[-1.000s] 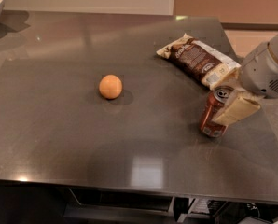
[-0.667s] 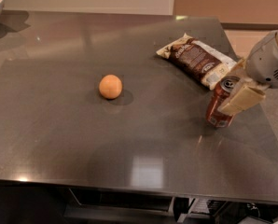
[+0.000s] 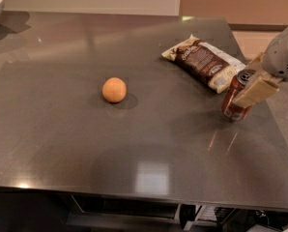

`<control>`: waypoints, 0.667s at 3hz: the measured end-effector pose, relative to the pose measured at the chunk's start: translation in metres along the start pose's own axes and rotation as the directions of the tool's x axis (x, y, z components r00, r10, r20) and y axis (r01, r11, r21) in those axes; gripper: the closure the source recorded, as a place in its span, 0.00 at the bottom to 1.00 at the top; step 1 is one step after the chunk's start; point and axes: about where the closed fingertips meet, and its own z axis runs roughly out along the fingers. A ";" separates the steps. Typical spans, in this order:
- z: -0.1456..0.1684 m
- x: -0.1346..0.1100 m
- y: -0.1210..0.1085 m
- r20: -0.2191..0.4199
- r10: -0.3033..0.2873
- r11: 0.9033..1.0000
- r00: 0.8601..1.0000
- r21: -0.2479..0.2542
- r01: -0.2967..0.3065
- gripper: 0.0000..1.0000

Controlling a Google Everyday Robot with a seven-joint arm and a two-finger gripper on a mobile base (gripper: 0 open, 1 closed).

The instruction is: Move coke can near brown chip bag

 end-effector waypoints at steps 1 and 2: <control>0.009 0.005 -0.017 0.010 0.024 1.000 1.000 0.004 -0.024 1.00; 0.016 0.007 -0.029 0.013 0.041 0.999 0.999 -0.006 -0.041 1.00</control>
Offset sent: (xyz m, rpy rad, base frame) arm 0.0471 -0.0205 -0.0166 0.0411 0.0313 -0.0489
